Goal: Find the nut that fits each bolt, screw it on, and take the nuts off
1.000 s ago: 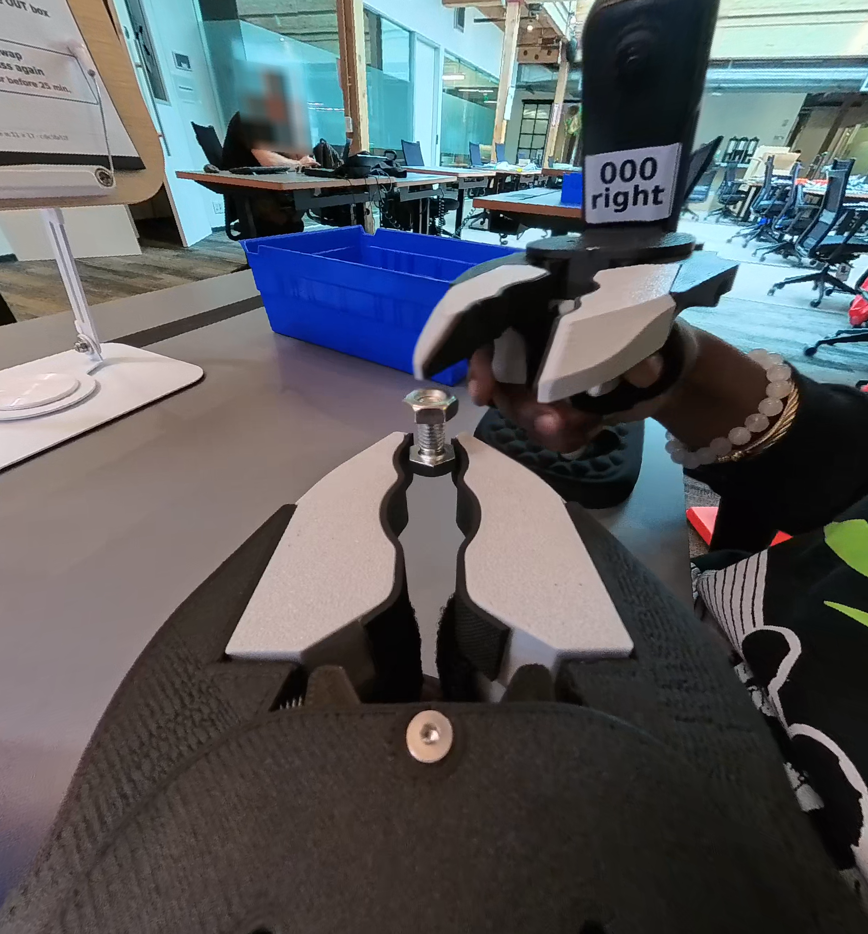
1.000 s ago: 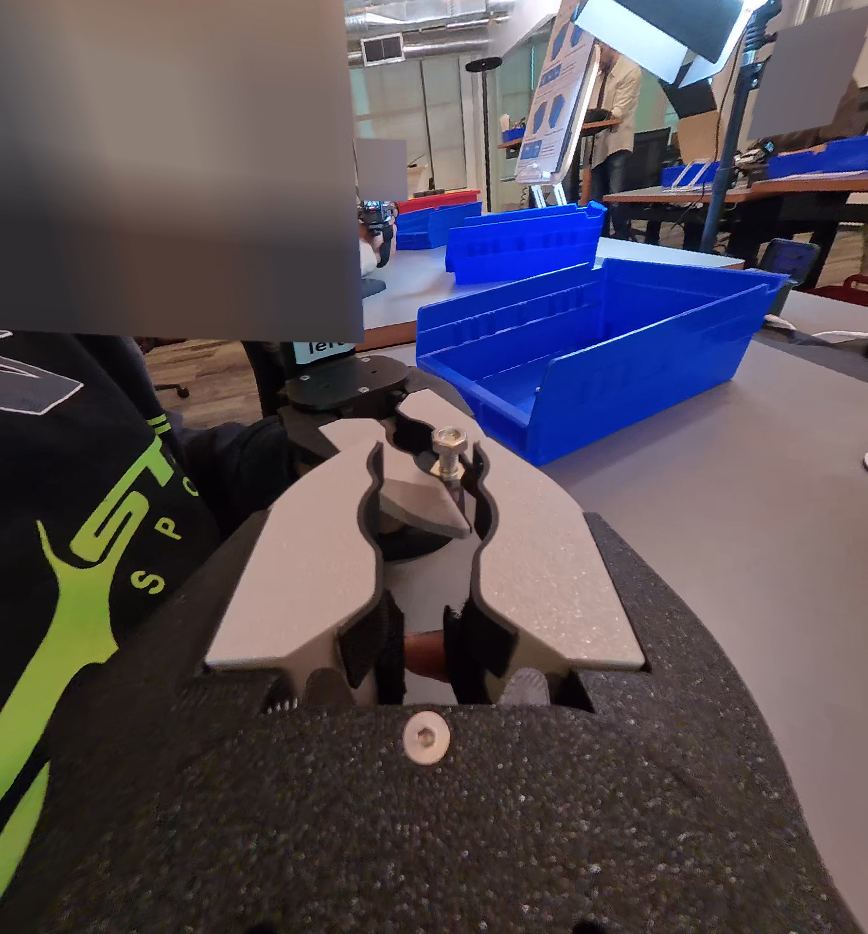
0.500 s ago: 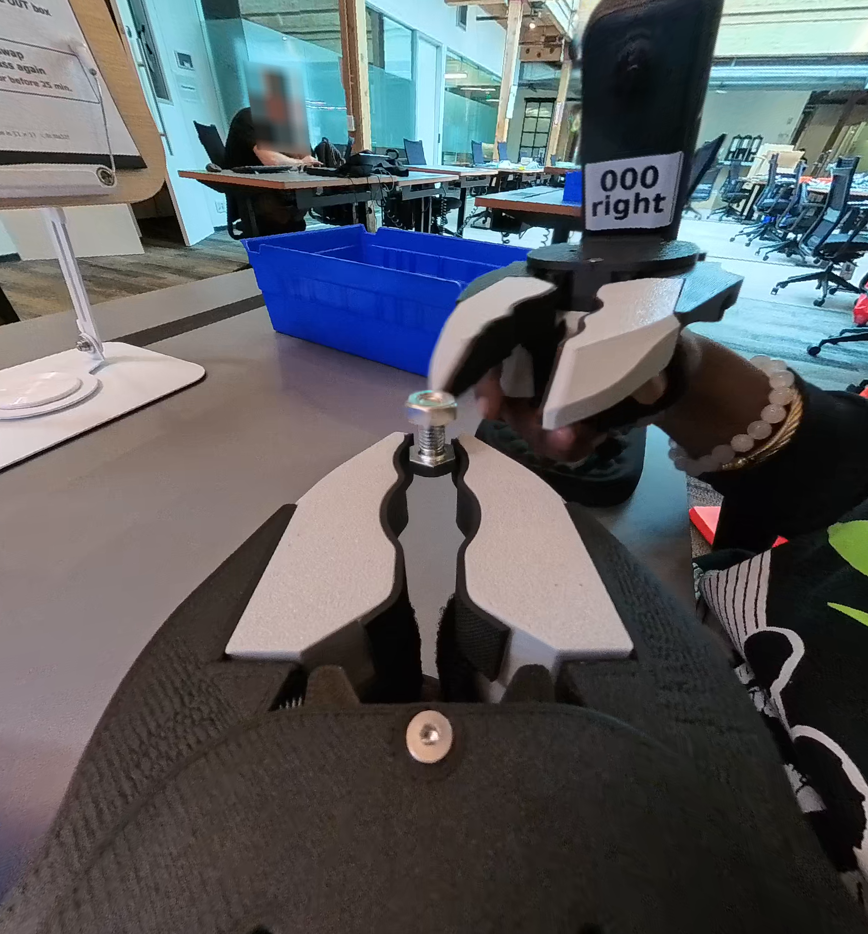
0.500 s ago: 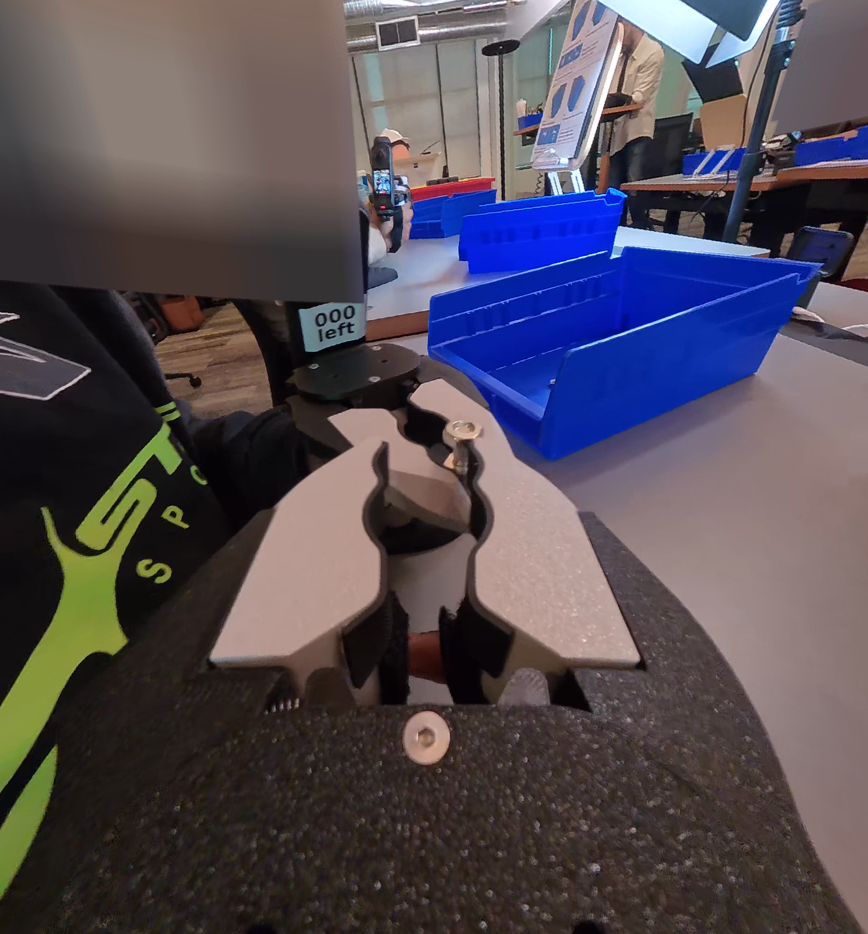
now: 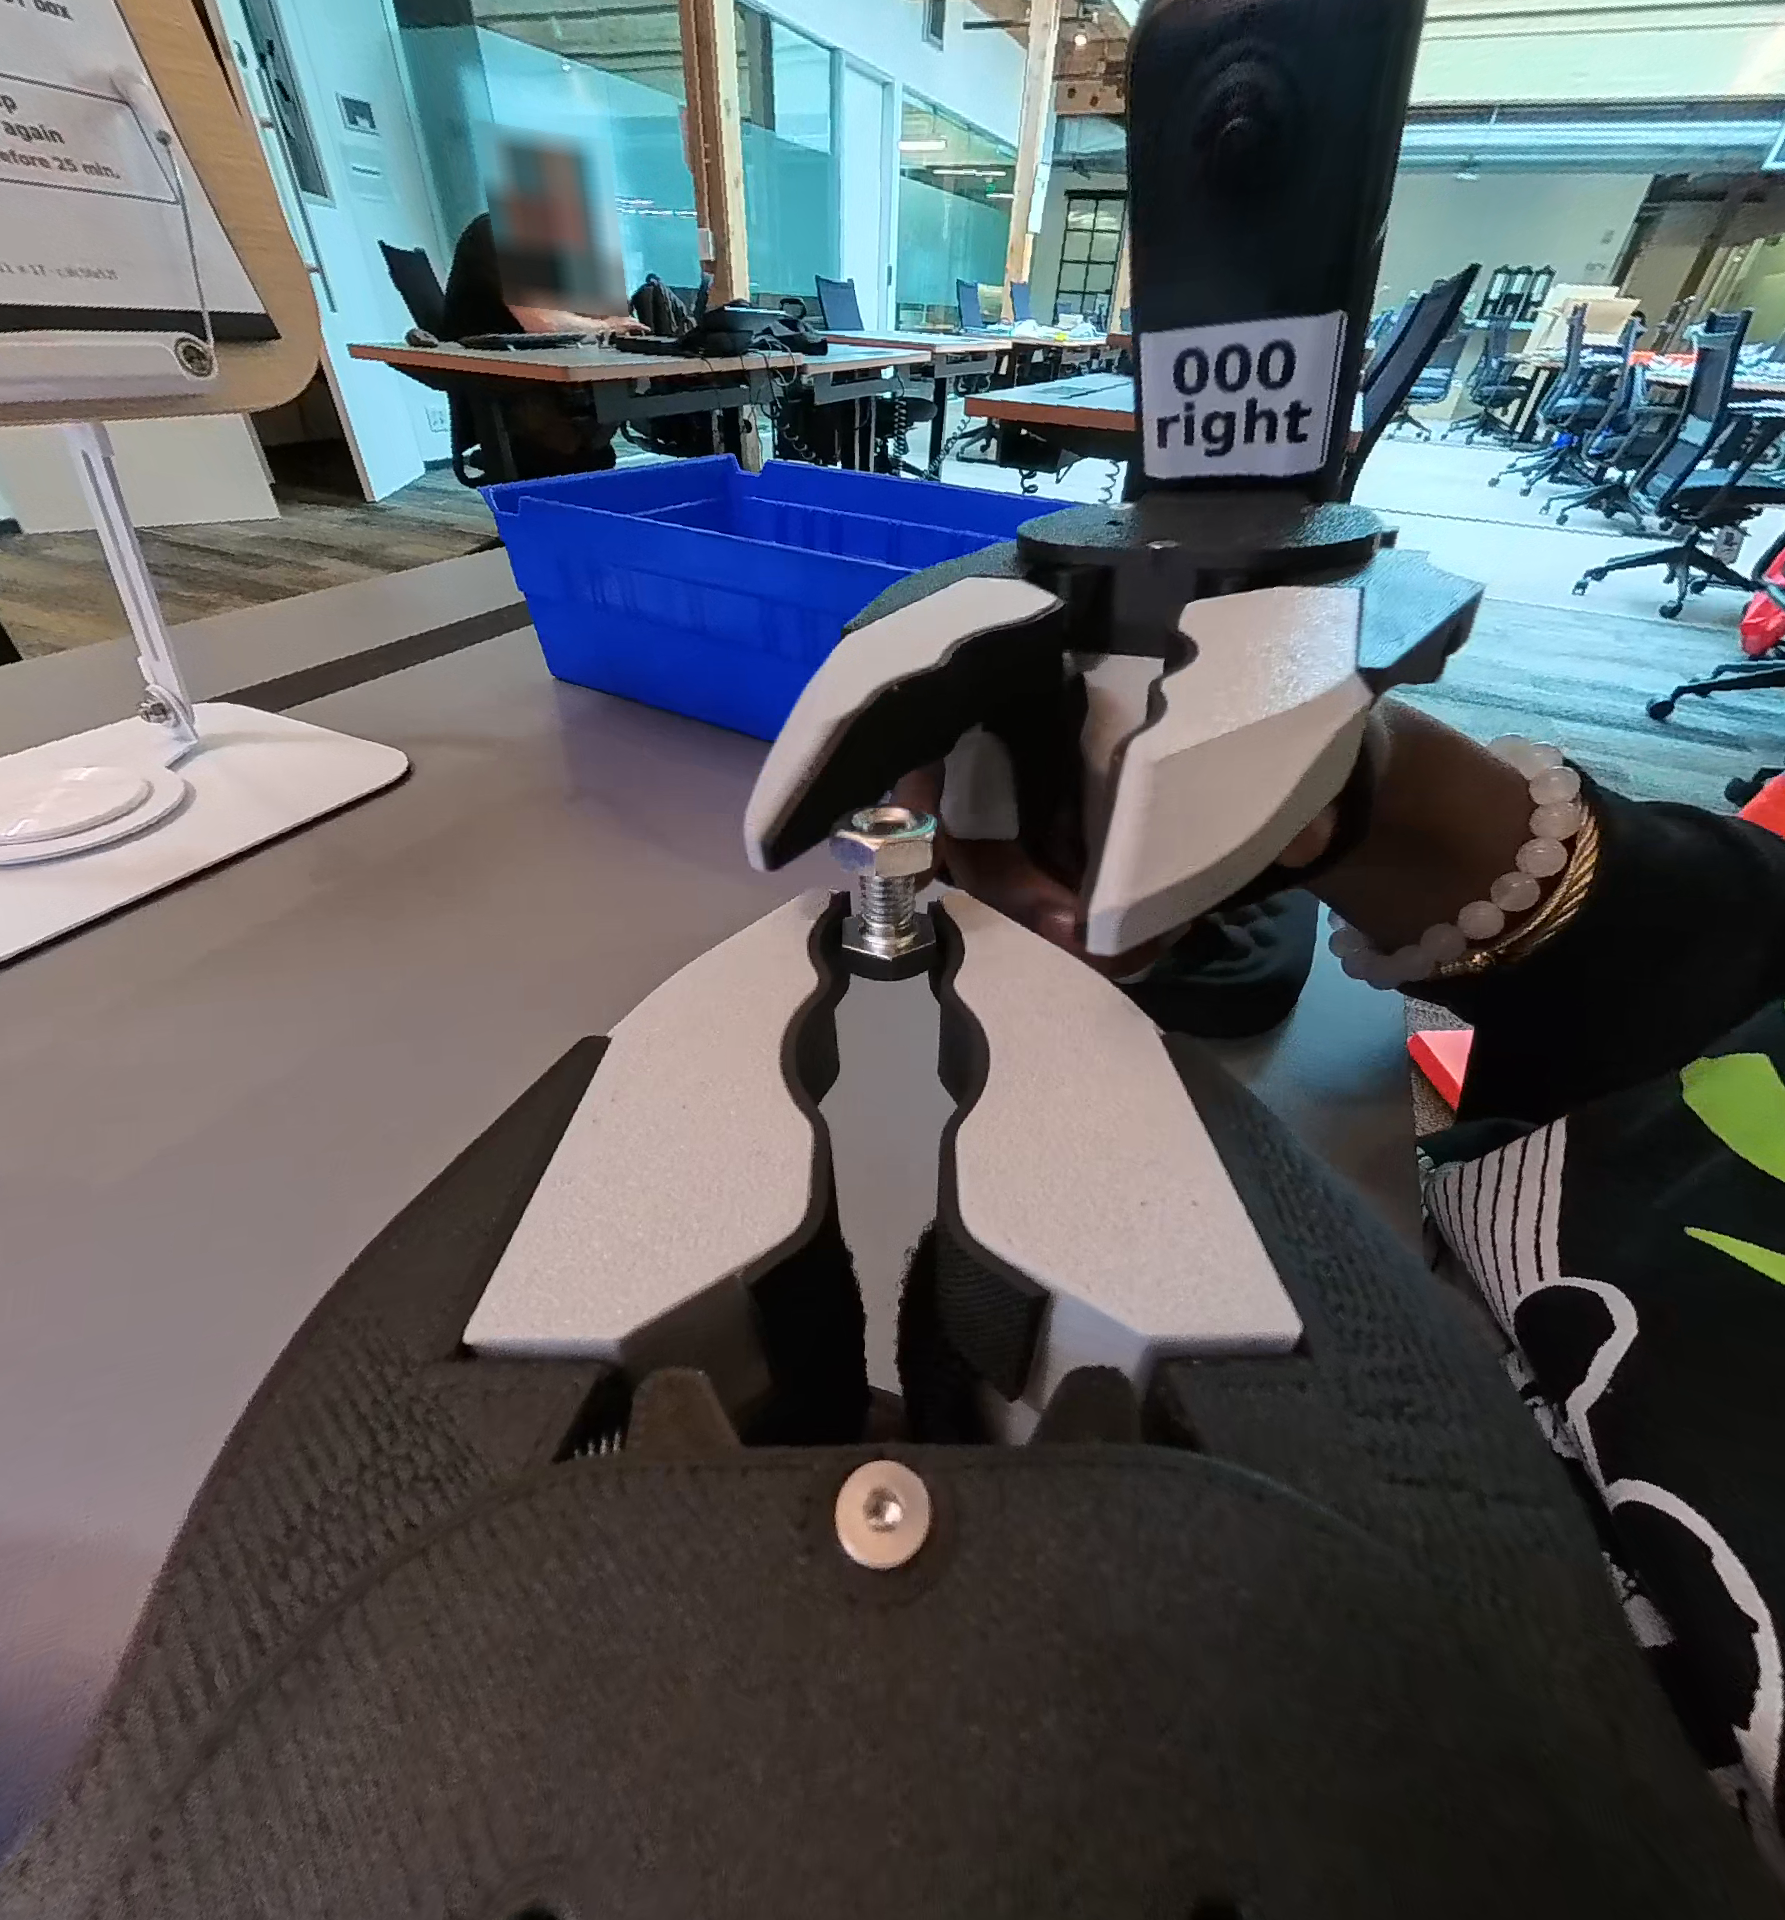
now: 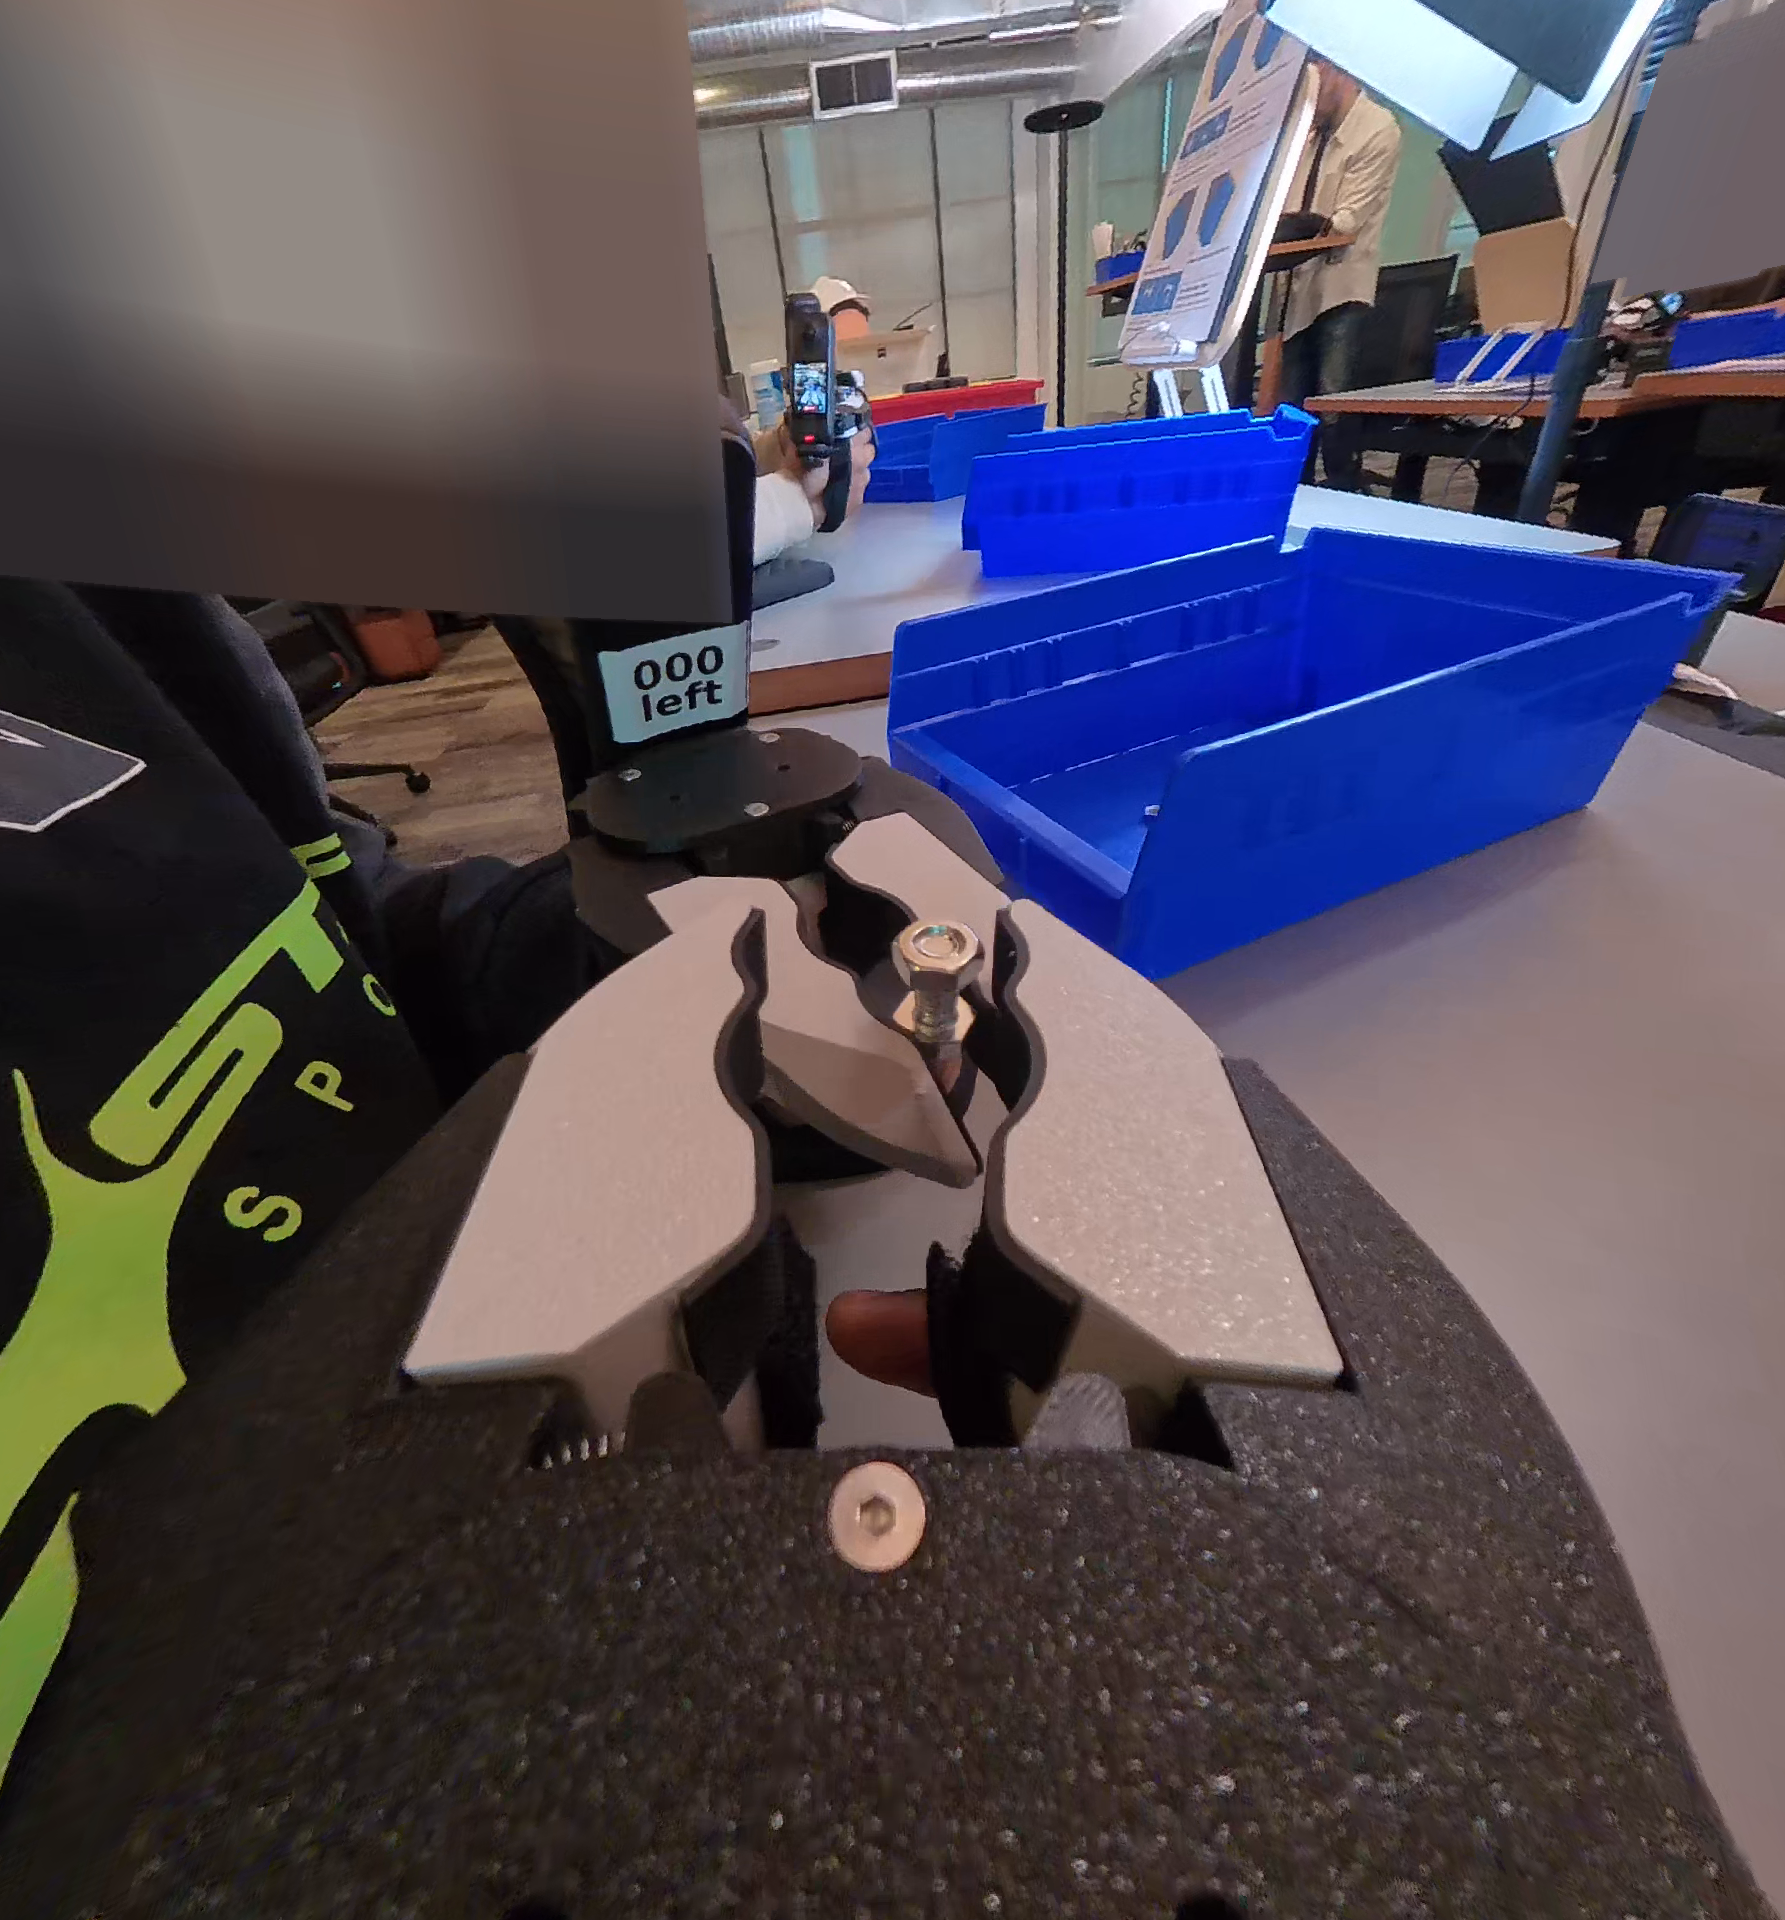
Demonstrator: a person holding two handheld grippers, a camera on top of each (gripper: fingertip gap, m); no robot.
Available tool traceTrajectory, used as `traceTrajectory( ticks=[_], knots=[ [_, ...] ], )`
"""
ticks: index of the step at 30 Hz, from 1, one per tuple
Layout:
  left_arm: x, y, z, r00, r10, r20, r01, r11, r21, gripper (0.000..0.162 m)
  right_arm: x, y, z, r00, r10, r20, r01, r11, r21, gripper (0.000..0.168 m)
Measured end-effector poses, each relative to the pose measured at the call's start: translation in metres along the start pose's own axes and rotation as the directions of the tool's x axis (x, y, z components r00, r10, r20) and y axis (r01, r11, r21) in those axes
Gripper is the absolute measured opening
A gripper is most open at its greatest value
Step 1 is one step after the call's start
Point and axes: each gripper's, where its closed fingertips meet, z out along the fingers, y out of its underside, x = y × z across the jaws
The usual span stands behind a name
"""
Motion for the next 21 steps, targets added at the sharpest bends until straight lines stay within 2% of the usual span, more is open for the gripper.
traceTrajectory(
  ticks=[5, 9, 11, 13, 17, 21],
  knots=[
    [0.0, 0.0, -0.001, 1.0, -0.006, 0.006, 0.006, 1.0, 0.004, 0.015, -0.001, 0.0, -0.01, 1.0, 0.002, -0.025, -0.002, 1.0, -0.006, 0.038],
    [-0.003, 0.0, -0.001, 1.0, -0.011, 0.01, 0.01, 1.0, 0.008, 0.015, -0.01, -0.002, -0.022, 1.0, 0.013, 0.007, -0.014, 1.0, 0.012, 0.022],
    [-0.004, 0.0, -0.001, 1.0, -0.009, 0.009, 0.009, 1.0, 0.007, 0.015, -0.008, -0.003, -0.024, 1.0, 0.003, -0.01, -0.003, 1.0, 0.018, 0.021],
    [-0.006, 0.001, 0.0, 1.0, -0.005, 0.009, 0.005, 1.0, 0.004, 0.015, -0.001, -0.005, -0.024, 0.999, -0.009, -0.047, 0.01, 0.999, 0.031, 0.023],
    [-0.01, 0.001, 0.003, 1.0, 0.0, 0.001, 0.0, 1.0, 0.002, 0.015, 0.004, -0.003, -0.013, 0.999, 0.002, -0.045, 0.0, 1.0, 0.026, 0.04],
    [-0.012, 0.001, 0.005, 1.0, 0.005, -0.007, -0.005, 1.0, -0.006, 0.015, 0.002, 0.0, -0.001, 1.0, -0.009, -0.014, 0.009, 1.0, 0.01, 0.043]
  ],
)
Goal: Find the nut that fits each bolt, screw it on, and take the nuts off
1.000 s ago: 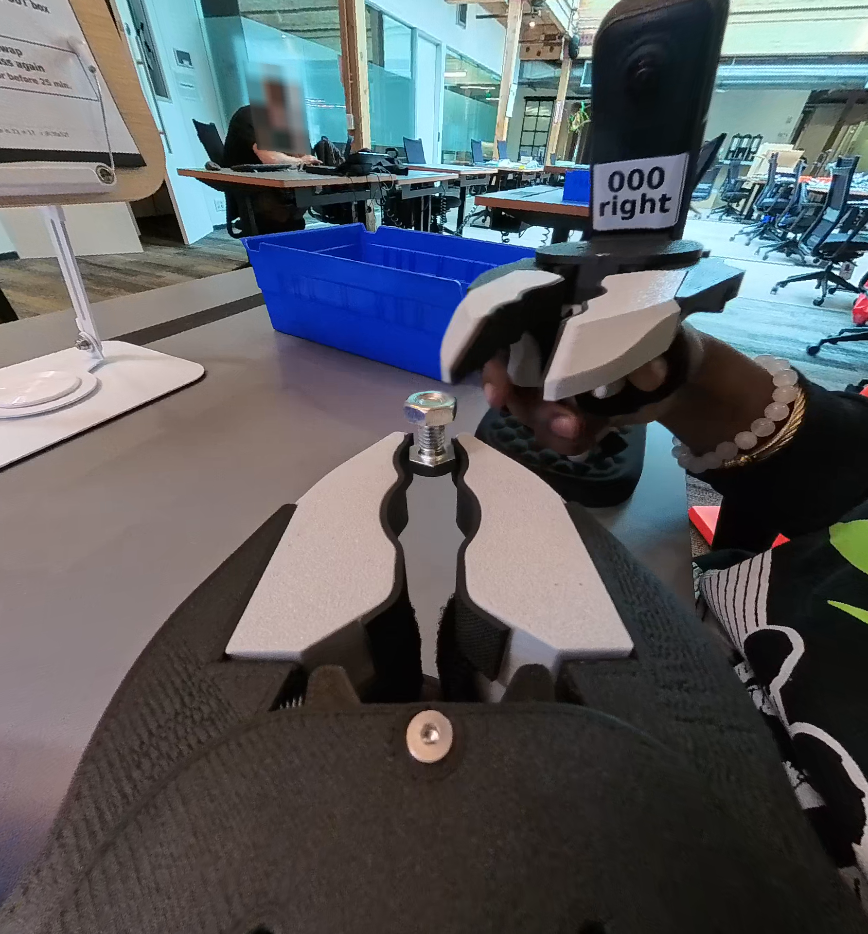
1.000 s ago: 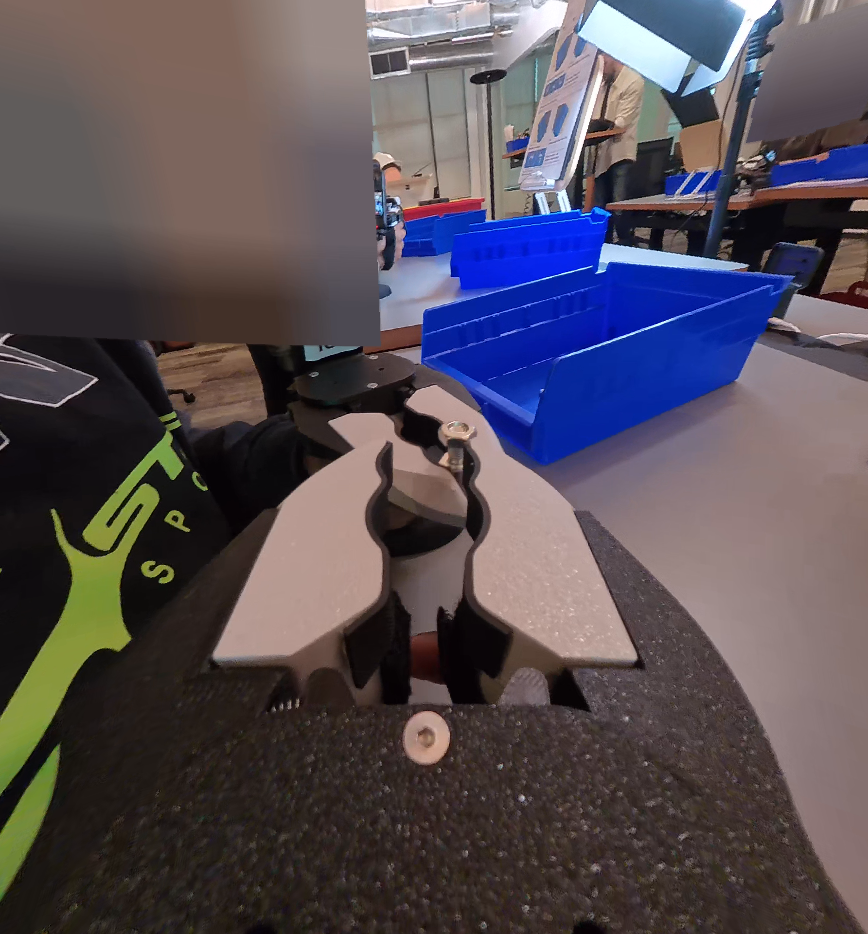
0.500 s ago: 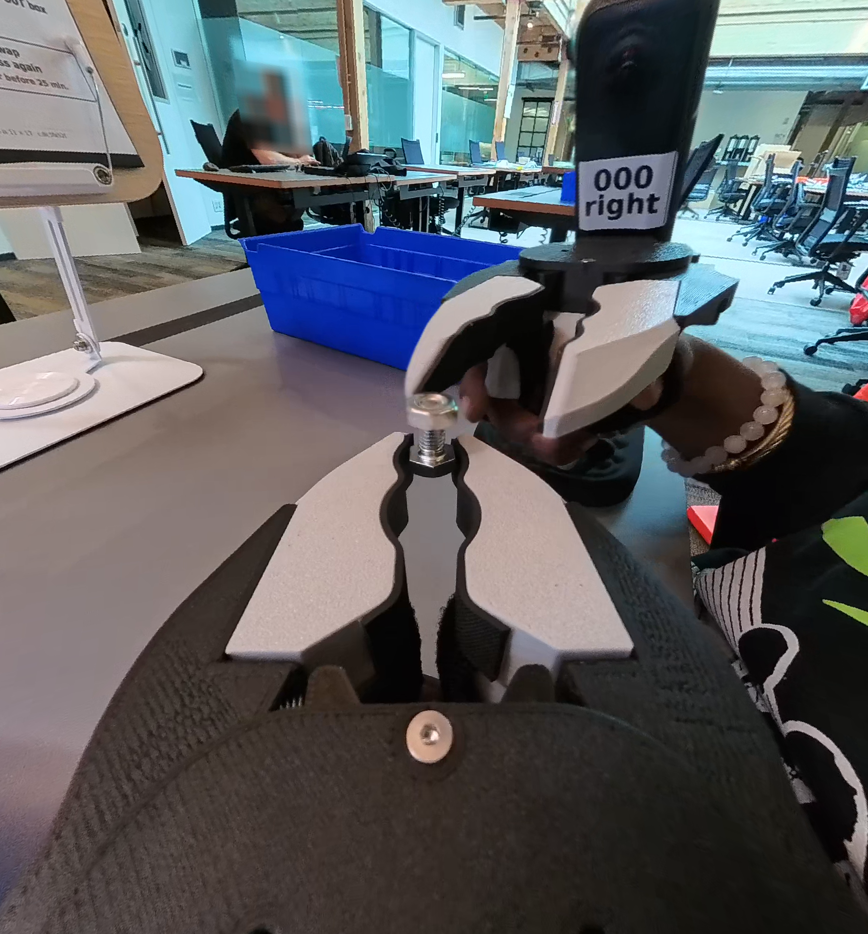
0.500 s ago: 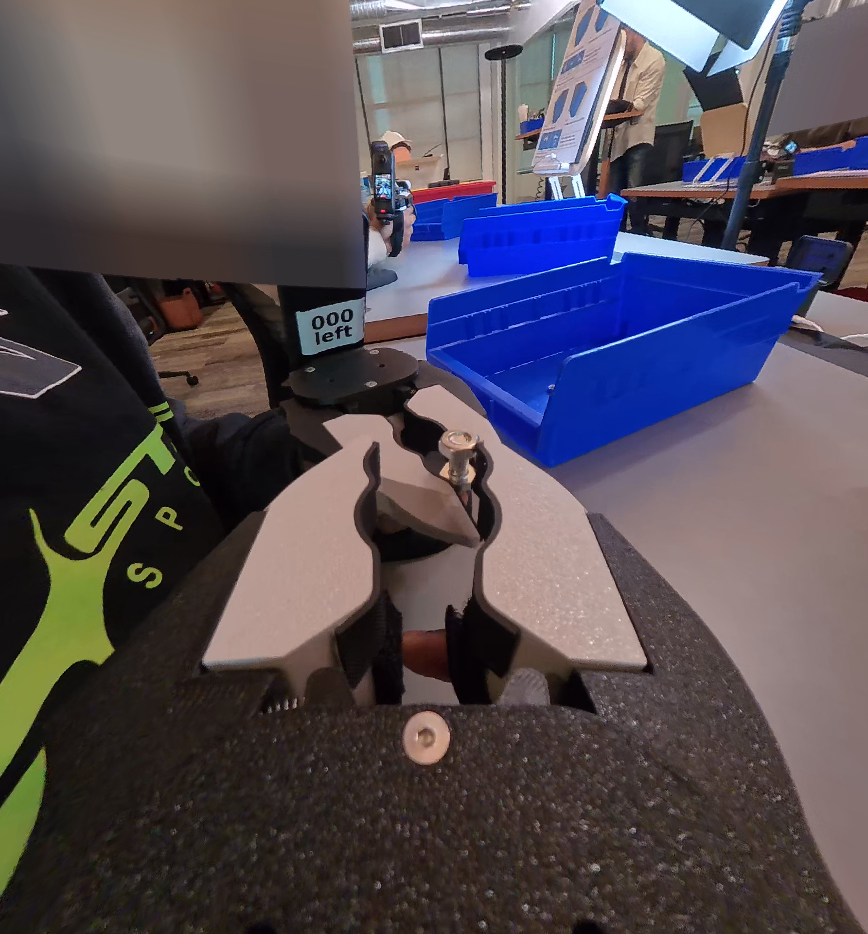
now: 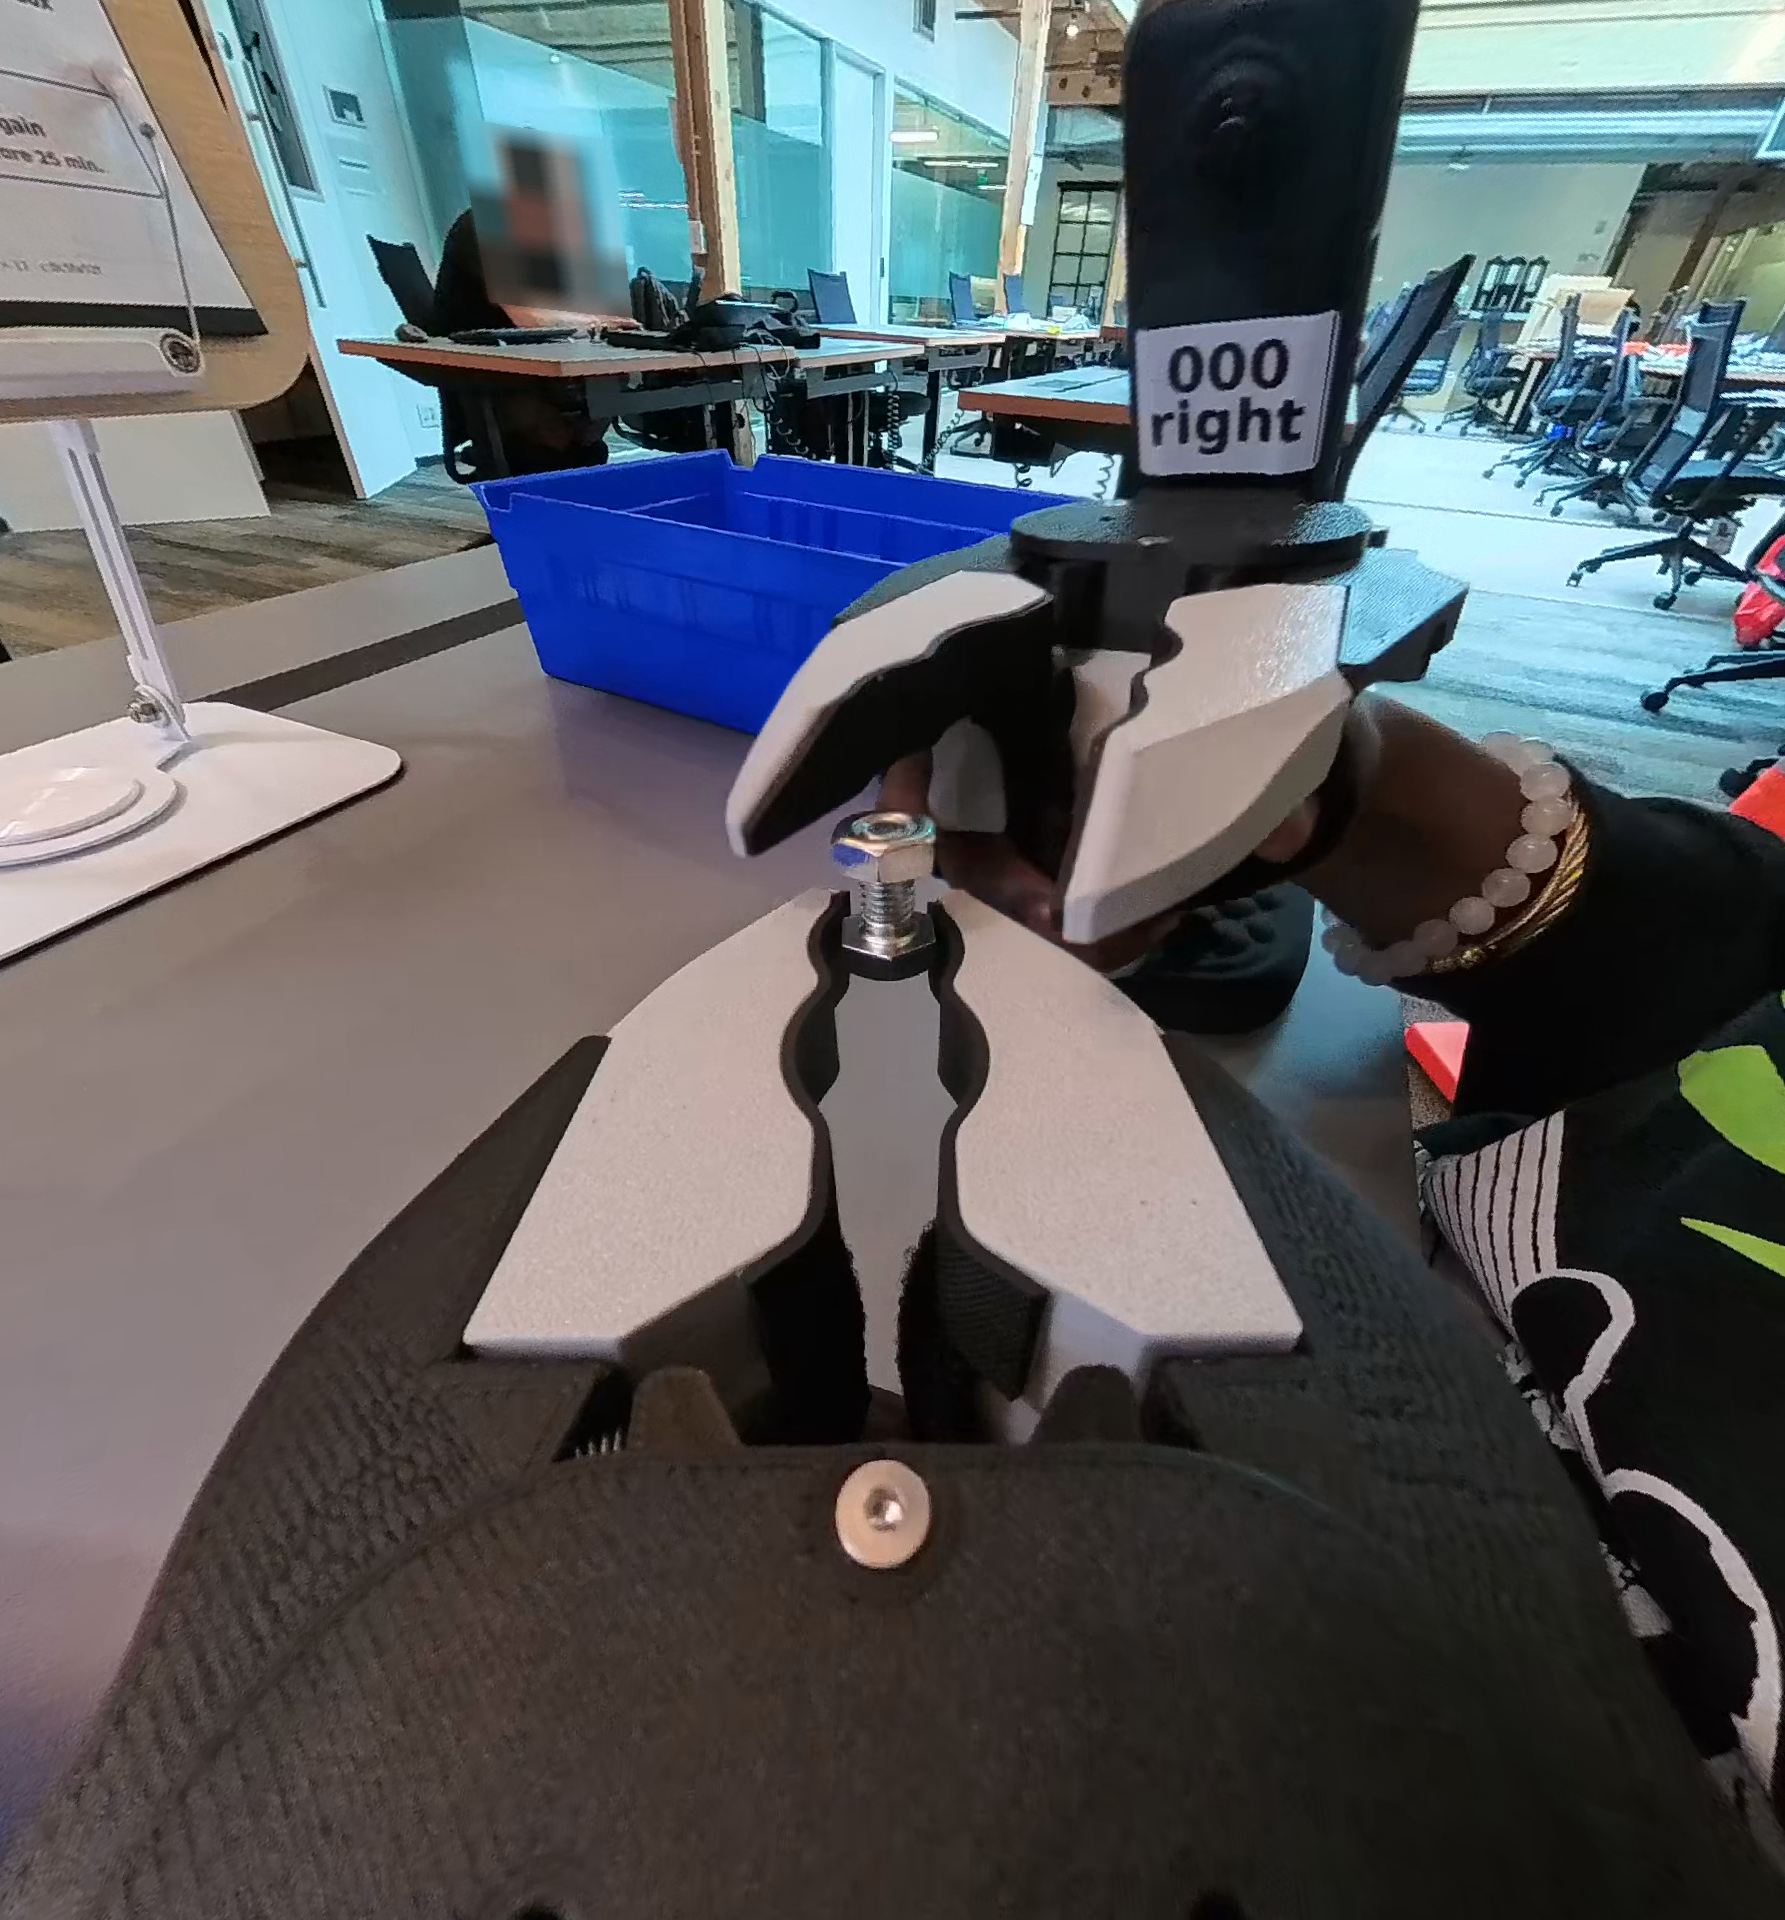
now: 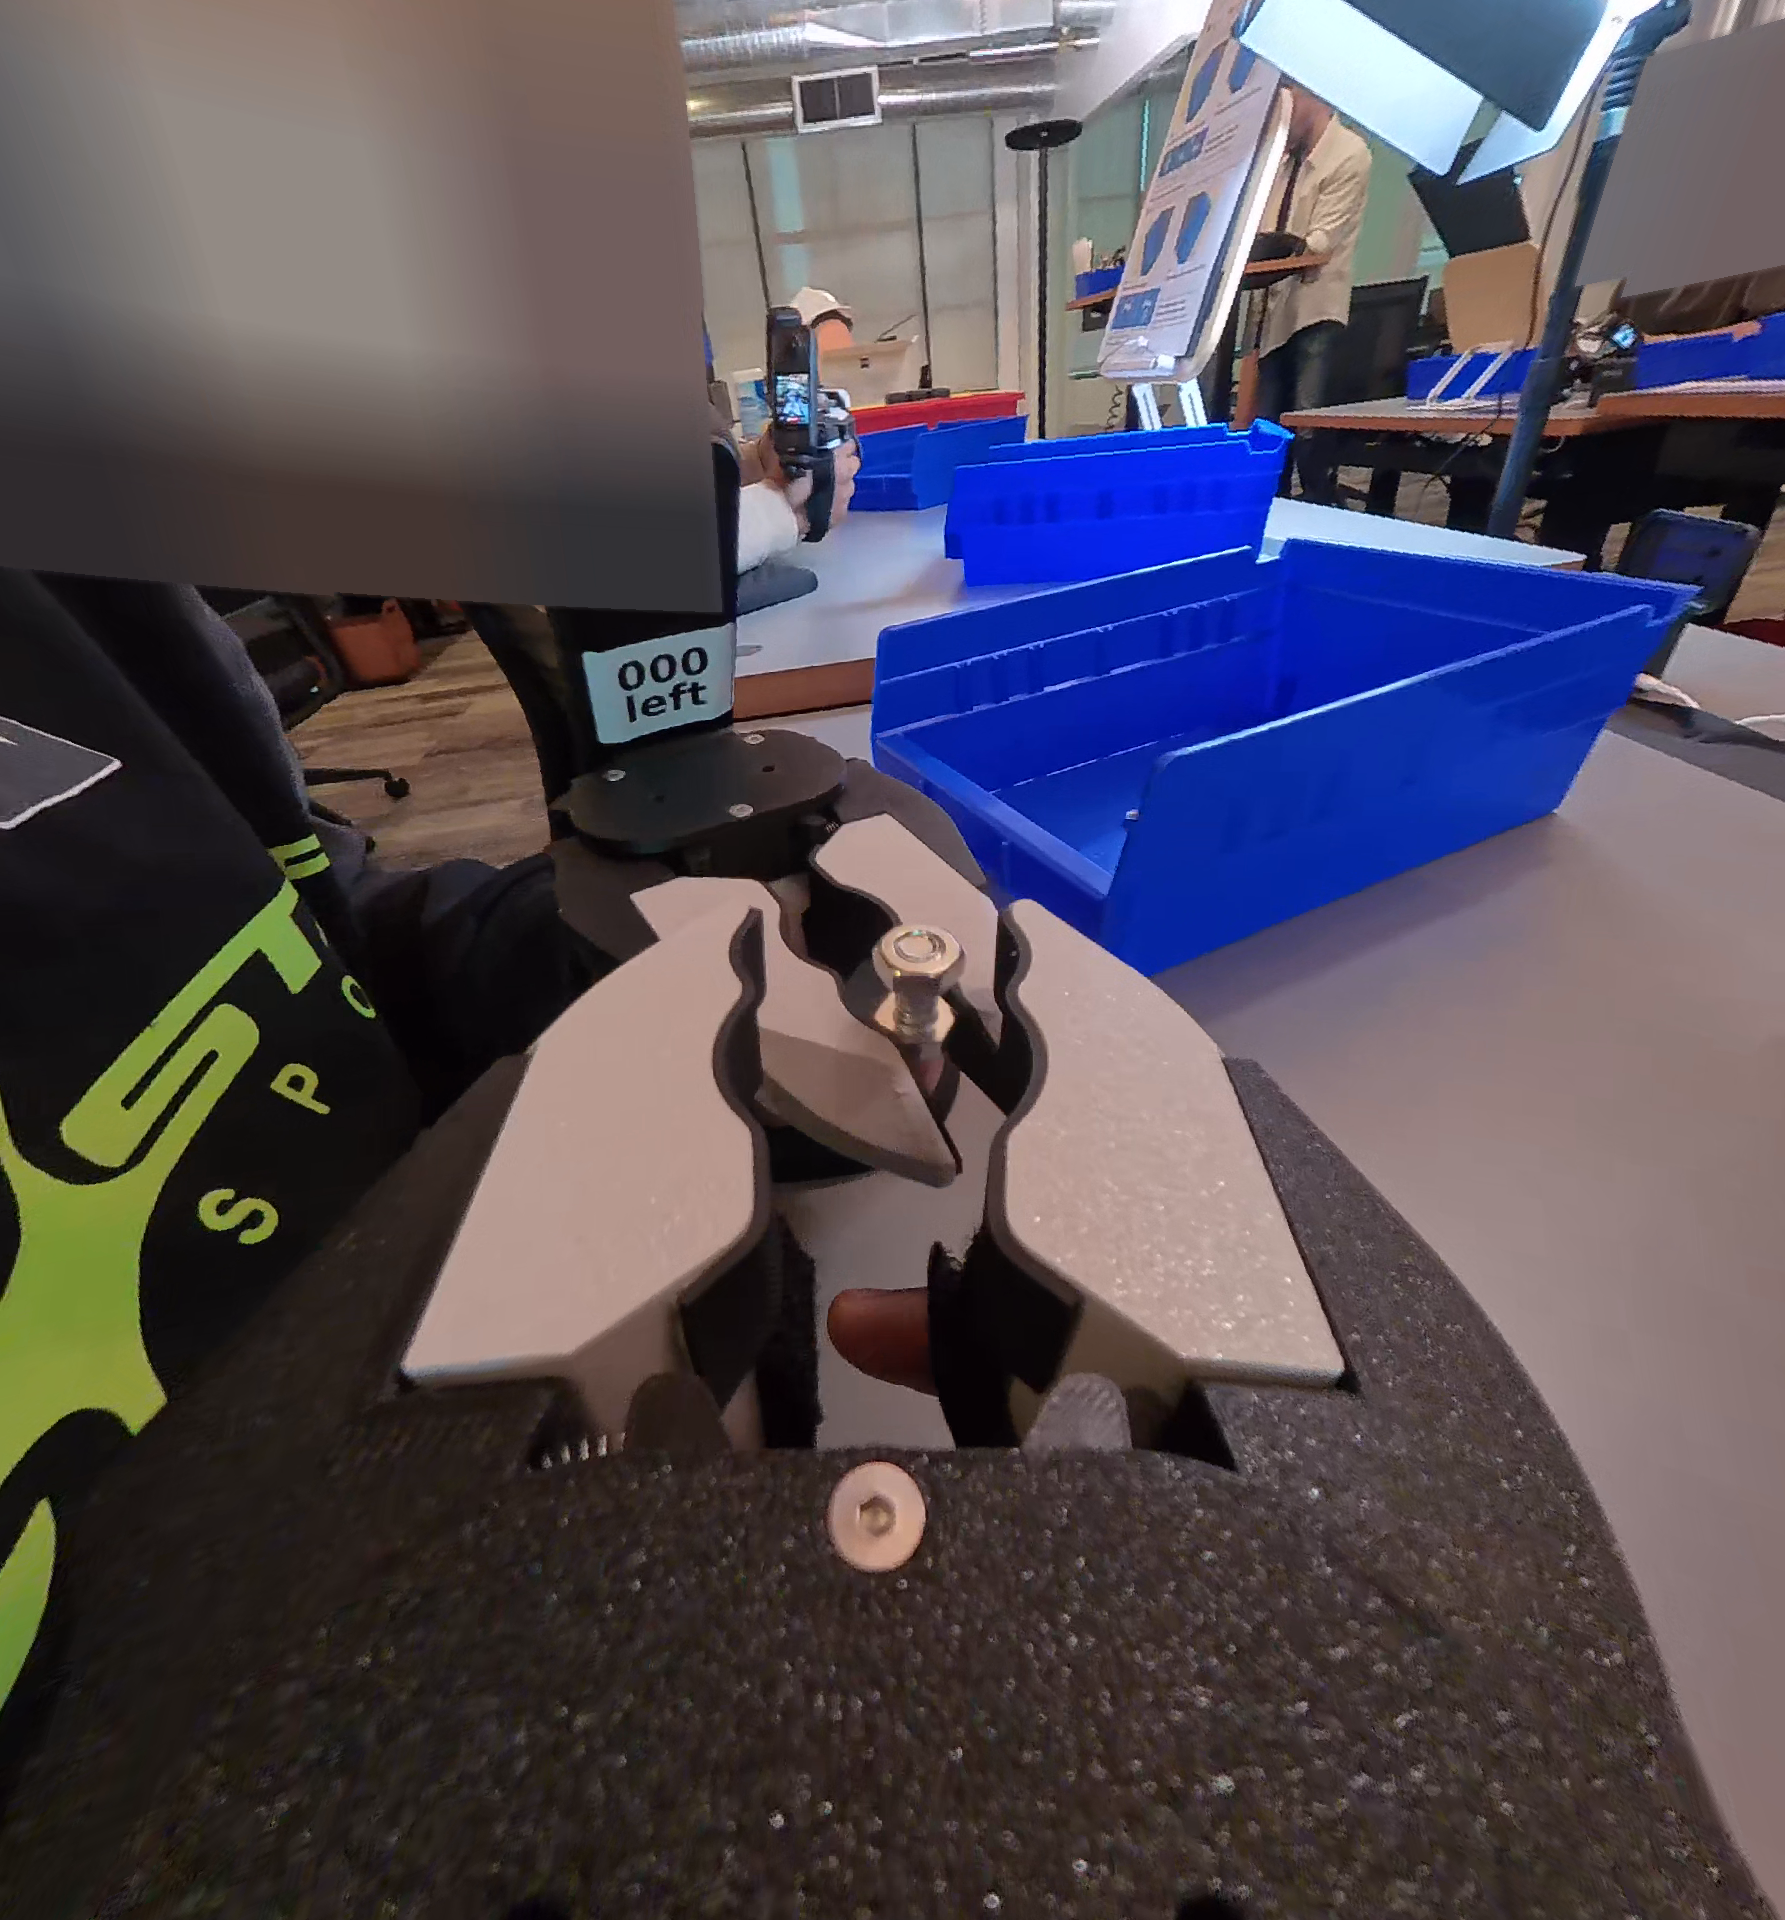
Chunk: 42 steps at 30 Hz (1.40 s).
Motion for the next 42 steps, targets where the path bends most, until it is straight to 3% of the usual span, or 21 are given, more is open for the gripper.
traceTrajectory(
  ticks=[7, 12, 22, 33, 37, 42],
  knots=[
    [-0.005, 0.0, 0.002, 1.0, -0.006, 0.007, 0.006, 1.0, 0.006, 0.015, -0.002, 0.0, -0.01, 1.0, 0.003, -0.016, -0.003, 1.0, -0.006, 0.035],
    [-0.008, 0.0, 0.002, 1.0, -0.014, 0.011, 0.014, 1.0, 0.007, 0.015, -0.012, -0.003, -0.025, 1.0, 0.017, 0.013, -0.017, 1.0, 0.021, 0.017],
    [-0.006, 0.001, 0.003, 1.0, 0.002, -0.002, -0.002, 1.0, -0.006, 0.015, 0.0, 0.002, -0.004, 1.0, -0.002, -0.015, 0.002, 1.0, 0.006, 0.04],
    [-0.007, 0.0, 0.003, 1.0, -0.002, 0.004, 0.002, 1.0, 0.0, 0.015, -0.001, 0.003, -0.011, 1.0, 0.002, -0.019, -0.002, 1.0, 0.001, 0.033],
    [-0.008, 0.0, 0.002, 1.0, -0.007, 0.008, 0.007, 1.0, 0.002, 0.015, -0.01, 0.001, -0.021, 1.0, 0.0, 0.02, 0.0, 1.0, 0.01, 0.017],
    [-0.006, 0.0, 0.003, 1.0, 0.0, 0.005, 0.0, 1.0, -0.003, 0.015, 0.0, -0.002, -0.022, 1.0, -0.006, -0.031, 0.007, 1.0, 0.031, 0.024]
  ],
)
